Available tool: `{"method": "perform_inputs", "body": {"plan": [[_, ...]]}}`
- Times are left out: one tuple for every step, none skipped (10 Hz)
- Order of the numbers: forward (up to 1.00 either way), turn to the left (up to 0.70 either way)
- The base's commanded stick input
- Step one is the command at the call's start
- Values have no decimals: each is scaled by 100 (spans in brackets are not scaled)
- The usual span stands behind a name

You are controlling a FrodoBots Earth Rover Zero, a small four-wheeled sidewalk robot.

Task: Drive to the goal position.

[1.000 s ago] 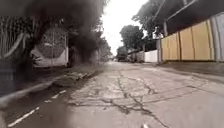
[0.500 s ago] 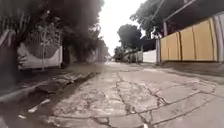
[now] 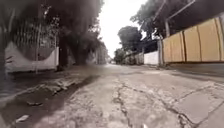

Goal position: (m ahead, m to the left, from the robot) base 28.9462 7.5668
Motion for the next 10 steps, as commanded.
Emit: {"method": "perform_inputs", "body": {"plan": [[100,0],[100,0],[100,0],[100,0],[100,0],[100,0],[100,0],[100,0],[100,0],[100,0]]}}
